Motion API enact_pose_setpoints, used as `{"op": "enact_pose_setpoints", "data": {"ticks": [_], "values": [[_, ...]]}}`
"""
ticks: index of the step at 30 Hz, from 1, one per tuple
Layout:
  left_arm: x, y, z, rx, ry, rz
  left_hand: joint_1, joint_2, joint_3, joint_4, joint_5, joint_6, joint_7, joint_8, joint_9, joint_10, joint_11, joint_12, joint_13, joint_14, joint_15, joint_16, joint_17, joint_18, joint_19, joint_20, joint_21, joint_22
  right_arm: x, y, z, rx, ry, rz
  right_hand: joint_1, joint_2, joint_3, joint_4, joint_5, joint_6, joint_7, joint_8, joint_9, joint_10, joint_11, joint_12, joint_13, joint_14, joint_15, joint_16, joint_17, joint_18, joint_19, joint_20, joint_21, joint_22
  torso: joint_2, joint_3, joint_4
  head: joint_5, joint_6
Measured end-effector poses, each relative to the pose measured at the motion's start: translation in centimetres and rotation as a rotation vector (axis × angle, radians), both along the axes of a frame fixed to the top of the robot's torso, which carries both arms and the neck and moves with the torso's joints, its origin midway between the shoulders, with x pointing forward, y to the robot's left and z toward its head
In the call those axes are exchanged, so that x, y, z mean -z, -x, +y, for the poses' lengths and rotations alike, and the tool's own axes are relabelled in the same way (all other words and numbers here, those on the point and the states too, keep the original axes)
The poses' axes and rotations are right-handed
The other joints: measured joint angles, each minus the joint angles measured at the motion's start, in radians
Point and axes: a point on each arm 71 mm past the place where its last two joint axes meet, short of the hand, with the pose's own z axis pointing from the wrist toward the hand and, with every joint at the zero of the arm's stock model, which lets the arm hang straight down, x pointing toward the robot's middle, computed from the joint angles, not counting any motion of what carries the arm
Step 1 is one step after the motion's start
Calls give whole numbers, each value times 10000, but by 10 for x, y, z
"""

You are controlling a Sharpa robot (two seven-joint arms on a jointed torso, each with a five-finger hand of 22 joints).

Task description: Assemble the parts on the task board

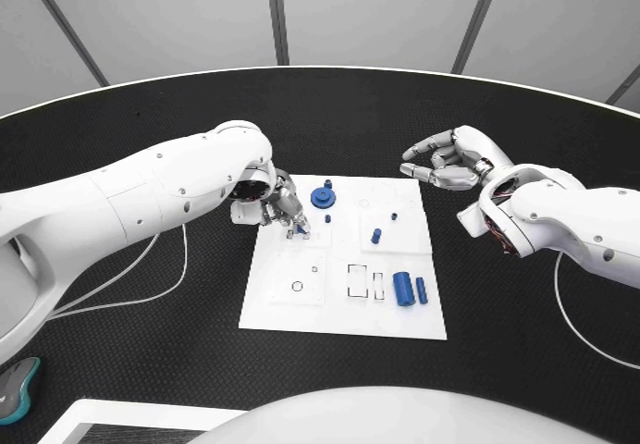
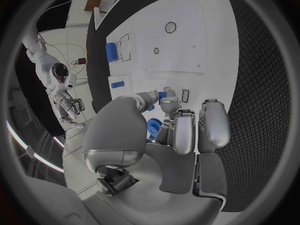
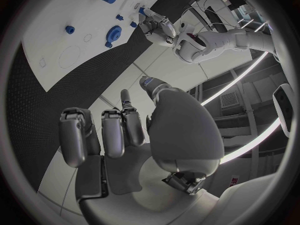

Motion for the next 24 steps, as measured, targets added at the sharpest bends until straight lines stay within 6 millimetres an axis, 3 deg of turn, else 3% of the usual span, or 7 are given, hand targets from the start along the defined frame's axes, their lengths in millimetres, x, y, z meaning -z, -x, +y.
{"op": "enact_pose_setpoints", "data": {"ticks": [24], "values": [[2, -4, -13, 199, -283, 558, 48, -52, 39, -13, -79, -37, 38, 39, -7, 0, 1, 79, 14, -1, 0, 1, 0, 0, 0, 0, 0, 2, 0, 0, 3, -54, -14, 17, 0, 0, 0, 0, 0, 0, 0, 0, 7, 0, 0, 0, -2, 0, 0, -39, -1, 0, 0, 0, -40, 0, 12, 1, -10, -31, 27]]}}
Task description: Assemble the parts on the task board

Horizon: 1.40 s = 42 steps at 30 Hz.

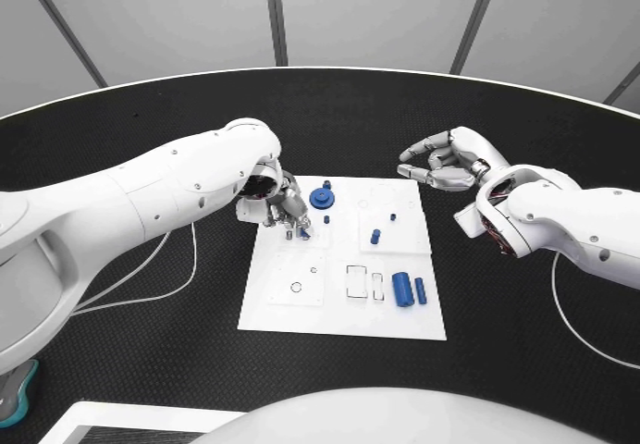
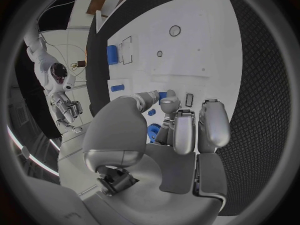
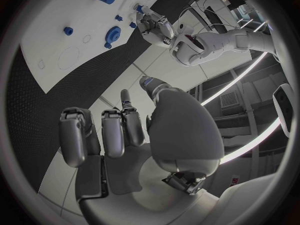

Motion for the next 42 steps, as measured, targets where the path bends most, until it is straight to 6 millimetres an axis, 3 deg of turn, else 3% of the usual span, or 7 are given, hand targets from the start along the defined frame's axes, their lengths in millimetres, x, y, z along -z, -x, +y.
{"op": "enact_pose_setpoints", "data": {"ticks": [42], "values": [[3, -3, 1, 123, -286, 113, -117, -117, 174, -179, -2, 19, -19, 44, 1, 1, 1, 126, 123, -1, 0, 0, 0, 0, 0, 0, 0, 2, 0, 0, 3, -68, -26, -15, 0, 0, 0, 0, 0, 0, 0, 0, 6, 0, 0, 0, -3, 0, 0, 0, 5, 0, 0, 0, 0, 0, -8, -12, 13, -23, -125]]}}
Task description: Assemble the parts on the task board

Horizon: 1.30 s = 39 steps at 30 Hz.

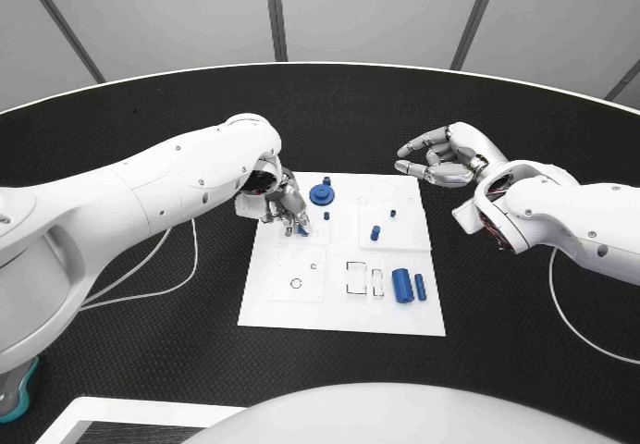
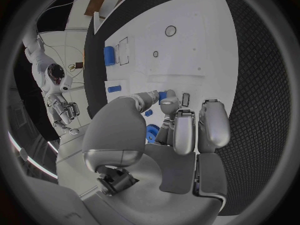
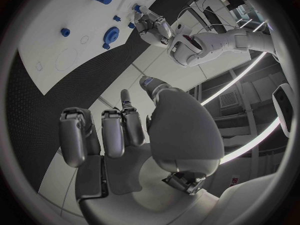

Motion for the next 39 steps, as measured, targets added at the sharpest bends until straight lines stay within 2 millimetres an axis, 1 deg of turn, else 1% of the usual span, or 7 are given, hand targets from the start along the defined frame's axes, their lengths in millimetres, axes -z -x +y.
{"op": "enact_pose_setpoints", "data": {"ticks": [5, 7, 13, 15, 31, 37, 39], "values": [[0, 0, -1, 18, 4, 10, 1, 1, 0, 0, -4, -1, 1, -5, 1, 0, 0, 0, 0, 3, 3, 0, 0, 0, 0, 0, 0, 0, 0, 0, 0, -6, -1, 1, 0, 0, 0, 0, 0, 0, 0, 0, -1, 0, 0, 0, 0, 0, 0, 0, 3, 0, 0, 0, 0, 0, -2, 0, 0, -1, -12], [1, 1, -1, 18, 7, 7, 2, 2, 0, 0, -5, -2, 2, -7, 1, 0, 0, 0, -1, 36, 36, 0, 0, 0, 0, 0, 0, 0, 0, 0, 0, -8, -2, 1, 0, 0, 0, 0, 0, 0, 0, 0, -1, 0, 0, 0, 0, 0, 0, 0, 2, 0, 0, 0, 0, 0, -3, 0, 0, -1, -12], [1, 0, -1, 9, 2, 10, 4, 5, 0, 0, -14, -17, 17, -9, 1, 0, 0, 0, -1, 36, 36, 0, 0, 0, 0, 0, 0, 0, 0, 0, 0, -14, -4, 2, 0, 0, 0, 0, 0, 0, 0, 0, -1, 0, 0, 0, 0, 0, 0, 0, 2, 1, 0, 0, 0, 0, -3, 5, 0, -6, -17], [1, 1, 0, 19, -6, 22, 46, -36, -28, -28, -21, -14, 14, -10, 0, 0, 0, 0, 10, 36, 37, 0, 0, 1, 0, 0, 0, 0, 0, 0, 1, -18, -5, 2, 0, 0, 0, 0, 0, 0, 0, 0, -1, 0, 0, 0, 0, 0, 0, 0, 1, 1, 0, 0, 0, 0, -3, 6, 0, -6, -19], [2, 0, 1, 102, -134, 32, 44, -38, -29, -29, -45, 20, -20, 13, 9, 35, 36, 59, 47, 36, 36, 0, 0, 0, 0, 0, 0, 7, 0, 0, 1, -30, -12, -2, 0, 0, 0, 0, 0, 0, 0, 0, -2, 0, 0, 0, 7, 0, 0, 0, 0, 0, 0, 0, 0, 0, 1, 6, 1, -10, -66], [2, 0, 0, 67, -129, 4, 41, -41, -29, -29, -3, 19, -19, 11, 14, 35, 36, 59, 46, 36, 36, 0, 0, -1, 0, 0, 0, 6, 0, 0, 1, -43, -13, -2, 0, 0, 0, 0, 0, 0, 0, 0, -3, 0, 0, 0, 6, 0, 0, 0, -1, 0, 0, 0, 0, 0, -5, 7, -5, -21, -85], [2, 0, 0, 65, -128, 1, 40, -42, -29, -29, -2, 19, -19, 8, 14, 36, 36, 59, 36, 36, 36, 0, 0, 0, 0, 0, 0, 6, 0, 0, 1, -46, -13, -1, 0, 0, 0, 0, 0, 0, 0, 39, -3, 0, 0, 0, 7, 29, -29, 0, -1, 1, 0, 0, 0, 0, -8, 7, -7, -22, -86]]}}
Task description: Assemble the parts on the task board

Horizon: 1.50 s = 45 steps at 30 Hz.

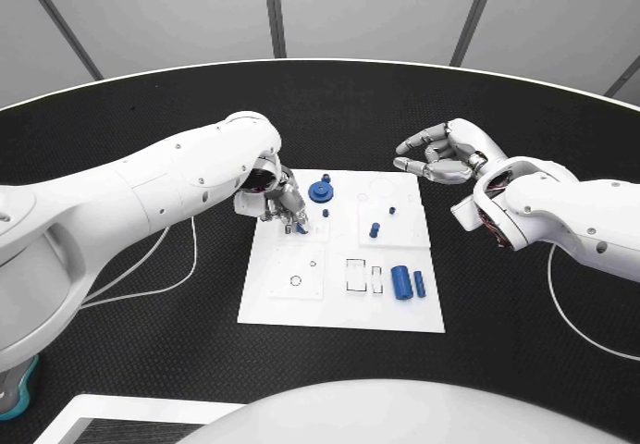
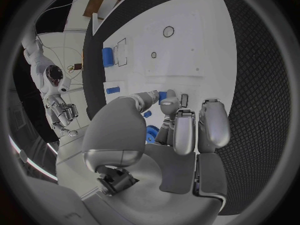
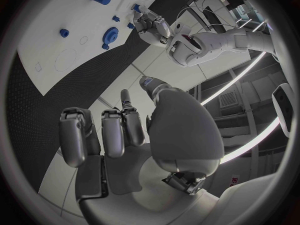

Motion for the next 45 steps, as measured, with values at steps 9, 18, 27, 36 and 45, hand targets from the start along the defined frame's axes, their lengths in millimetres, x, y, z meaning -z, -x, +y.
{"op": "enact_pose_setpoints", "data": {"ticks": [9, 18, 27, 36, 45], "values": [[2, 0, -2, 41, -22, 73, -15, -15, 0, 0, 1, 0, 1, -9, 0, 0, 0, 0, -36, 0, 0, 0, 0, 0, 0, 0, 0, 0, 0, 0, 1, -24, -5, 3, 0, 0, 0, 0, 0, 0, 0, 0, -1, 0, 0, 0, -2, 4, -5, 0, -1, -1, 0, 0, 0, 0, -3, 4, -3, -12, -1], [3, 0, -3, 90, -57, 158, -79, -79, 146, -185, 0, -2, 2, 32, -2, 1, 1, -1, -51, 0, 0, 0, 4, 1, 0, 0, 0, -1, 0, 1, 1, -49, -14, 2, 0, 0, 0, 0, 0, 0, 0, 0, -2, 0, 0, 0, -2, 5, -5, 0, -2, -1, 0, 0, 0, 0, 2, 3, 0, -31, -1], [3, -1, -3, -45, -25, 42, -78, -78, 143, -196, -3, -18, 18, 33, 25, 1, 1, -1, -92, -1, 0, -35, 7, -1, -35, 35, 0, -1, 0, 1, 2, -67, -17, 7, 0, 0, 0, 0, 0, 0, 0, 0, 7, 0, 0, 0, -3, 4, -5, 0, -2, 0, 0, 0, 0, 8, 7, -5, 6, -57, -1], [3, -3, -2, -208, 10, -96, -121, -33, 143, -197, -38, -21, 21, 22, 58, 1, 1, -1, -86, -1, 0, -35, 6, -1, -35, 35, 0, -1, 0, 1, 2, -78, -21, 9, 0, 0, 0, 0, 0, 0, 0, 0, 6, 0, 0, 0, -4, 4, -4, 0, -3, 0, 0, 0, 0, 7, 0, -6, 6, -76, -1], [3, -2, -3, -213, 37, -140, -95, -8, 144, -197, -42, -37, 37, 62, 56, 1, 2, -1, -73, -1, -1, -34, 5, 1, -35, 35, 0, 1, 0, 1, 2, -90, -15, 24, 0, 0, 0, 0, 0, 0, 0, 0, 5, 0, 0, 0, -5, 4, -5, 0, -3, -1, 0, 0, 0, 7, -10, -6, 6, -83, -1]]}}
